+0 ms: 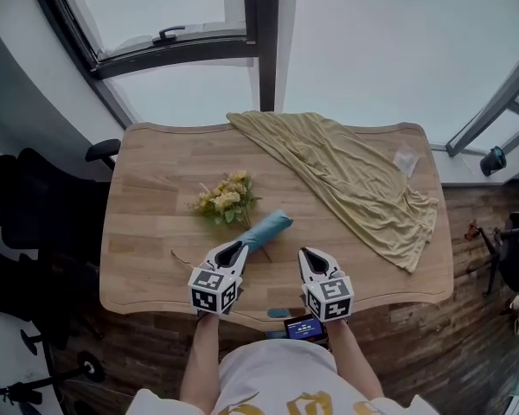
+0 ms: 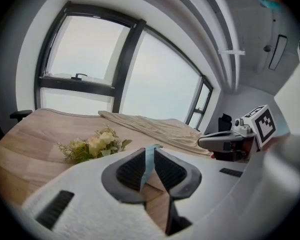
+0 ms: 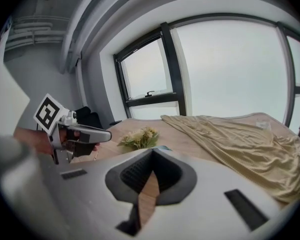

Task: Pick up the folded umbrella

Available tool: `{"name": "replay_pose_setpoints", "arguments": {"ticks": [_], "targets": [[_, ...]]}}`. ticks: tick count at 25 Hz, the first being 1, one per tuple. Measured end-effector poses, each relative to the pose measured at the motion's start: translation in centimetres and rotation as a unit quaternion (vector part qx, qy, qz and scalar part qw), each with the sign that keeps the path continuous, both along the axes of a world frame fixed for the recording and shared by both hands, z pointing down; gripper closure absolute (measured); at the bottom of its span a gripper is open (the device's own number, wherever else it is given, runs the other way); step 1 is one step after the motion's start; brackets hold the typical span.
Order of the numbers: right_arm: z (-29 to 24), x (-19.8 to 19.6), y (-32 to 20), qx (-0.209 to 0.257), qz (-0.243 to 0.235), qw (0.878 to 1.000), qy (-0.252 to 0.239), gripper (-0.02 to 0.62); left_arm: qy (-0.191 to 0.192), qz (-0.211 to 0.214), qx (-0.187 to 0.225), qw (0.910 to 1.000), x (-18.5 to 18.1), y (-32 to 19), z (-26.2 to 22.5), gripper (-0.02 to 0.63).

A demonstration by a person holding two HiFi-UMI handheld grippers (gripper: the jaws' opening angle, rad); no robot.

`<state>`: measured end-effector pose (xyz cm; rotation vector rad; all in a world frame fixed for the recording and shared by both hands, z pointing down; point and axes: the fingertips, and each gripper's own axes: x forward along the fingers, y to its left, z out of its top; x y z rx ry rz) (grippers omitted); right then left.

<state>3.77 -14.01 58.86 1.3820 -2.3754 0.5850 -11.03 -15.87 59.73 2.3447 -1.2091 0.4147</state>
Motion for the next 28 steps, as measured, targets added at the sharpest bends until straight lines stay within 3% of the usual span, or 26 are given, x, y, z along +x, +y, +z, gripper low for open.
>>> {"name": "replay_pose_setpoints", "arguments": {"ticks": [2, 6, 9, 11, 18, 28], "targets": [[0.7, 0.2, -0.6, -0.009, 0.001, 1.0, 0.002, 0.584, -0.021, 0.012, -0.017, 0.9996, 0.1, -0.5, 1.1, 0.512], [2.0, 0.8, -2.0, -0.025, 0.006, 1.0, 0.002, 0.584, -0.084, 0.051, -0.05, 0.9939, 0.4, -1.6, 3.6, 0.465], [3.0, 1.0, -3.1, -0.036, 0.009, 0.999, 0.003, 0.584, -0.148, 0.103, -0.089, 0.9795, 0.8, -1.9, 6.2, 0.397], [3.6, 1.3, -3.7, -0.043, 0.01, 0.999, 0.005, 0.584, -0.171, 0.134, -0.121, 0.9686, 1.1, -1.7, 7.9, 0.368], [6.4, 2.6, -5.0, -0.083, 0.028, 0.996, -0.005, 0.584, -0.223, 0.195, -0.176, 0.9389, 1.7, -2.0, 11.2, 0.314], [8.3, 2.6, -6.0, -0.106, 0.027, 0.994, -0.013, 0.584, -0.258, 0.249, -0.21, 0.9093, 3.2, -2.5, 14.8, 0.295]]}}
